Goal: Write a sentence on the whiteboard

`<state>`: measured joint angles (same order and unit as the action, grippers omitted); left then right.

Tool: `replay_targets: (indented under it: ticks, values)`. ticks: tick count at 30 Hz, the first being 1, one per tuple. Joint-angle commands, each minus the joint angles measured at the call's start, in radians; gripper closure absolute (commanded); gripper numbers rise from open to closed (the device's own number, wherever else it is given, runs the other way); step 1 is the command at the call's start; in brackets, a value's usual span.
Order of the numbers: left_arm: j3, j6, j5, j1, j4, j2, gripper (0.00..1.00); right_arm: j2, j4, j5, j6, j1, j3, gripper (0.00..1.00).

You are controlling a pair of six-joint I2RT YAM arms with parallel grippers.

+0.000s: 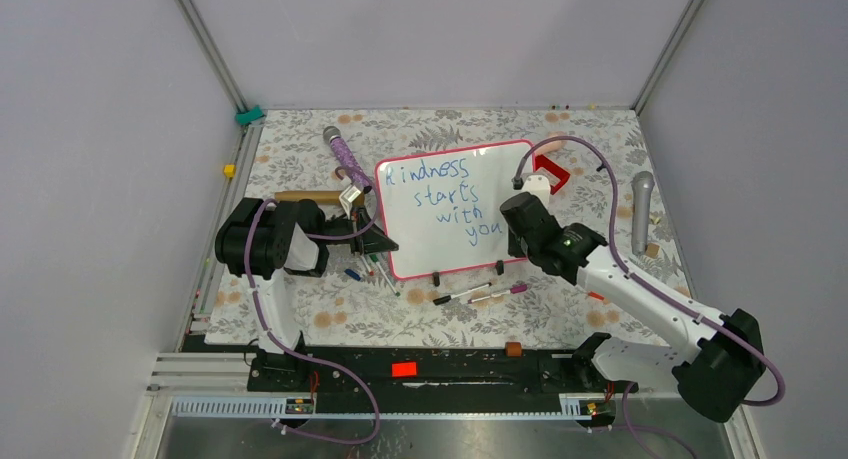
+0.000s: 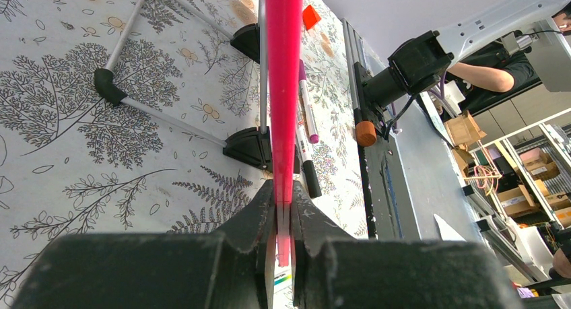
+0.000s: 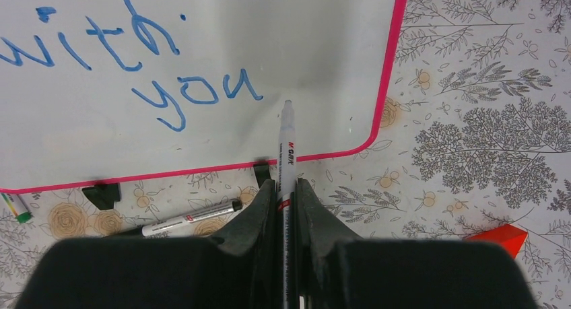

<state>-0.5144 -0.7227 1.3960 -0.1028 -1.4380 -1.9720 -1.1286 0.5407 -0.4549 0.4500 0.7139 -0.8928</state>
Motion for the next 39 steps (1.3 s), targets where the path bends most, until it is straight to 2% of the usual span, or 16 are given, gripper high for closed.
replay_targets:
  ticks: [1, 9, 12, 17, 20, 24, 26, 30, 31, 33, 39]
  values:
    - [0.004, 0.037, 0.027, -0.001, -0.036, -0.004, 1.00, -0.037, -0.027, -0.036, 0.008, -0.006, -0.010, 1.00]
    - [0.007, 0.039, 0.027, -0.002, -0.036, -0.002, 1.00, -0.102, -0.071, -0.061, -0.007, -0.011, -0.028, 1.00]
    - [0.007, 0.040, 0.026, -0.001, -0.036, 0.000, 0.98, -0.071, -0.070, -0.058, -0.013, -0.012, -0.020, 1.00]
    - [0.004, 0.037, 0.031, -0.001, -0.037, -0.002, 0.87, 0.051, -0.025, -0.059, -0.019, -0.012, 0.004, 1.00]
    - [0.002, 0.032, 0.032, -0.001, -0.036, -0.001, 0.75, 0.113, 0.000, -0.056, -0.027, -0.012, 0.013, 1.00]
    - [0.006, 0.030, 0.034, -0.001, -0.036, 0.008, 0.53, 0.143, 0.017, -0.055, -0.042, -0.012, 0.008, 1.00]
    - [0.013, 0.032, 0.034, -0.002, -0.037, 0.018, 0.37, 0.145, 0.019, -0.050, -0.045, -0.013, 0.001, 1.00]
    - [0.033, 0.049, 0.033, -0.001, -0.036, 0.042, 0.16, 0.133, 0.019, -0.023, -0.056, -0.013, -0.018, 1.00]
    - [0.040, 0.055, 0.033, -0.001, -0.035, 0.050, 0.05, 0.130, 0.018, -0.018, -0.060, -0.013, -0.023, 1.00]
    - [0.050, 0.065, 0.027, 0.000, -0.038, 0.069, 0.01, 0.127, 0.019, -0.004, -0.069, -0.013, -0.032, 1.00]
    - [0.059, 0.071, 0.018, 0.002, -0.038, 0.098, 0.01, 0.124, 0.019, 0.016, -0.118, -0.014, -0.061, 1.00]
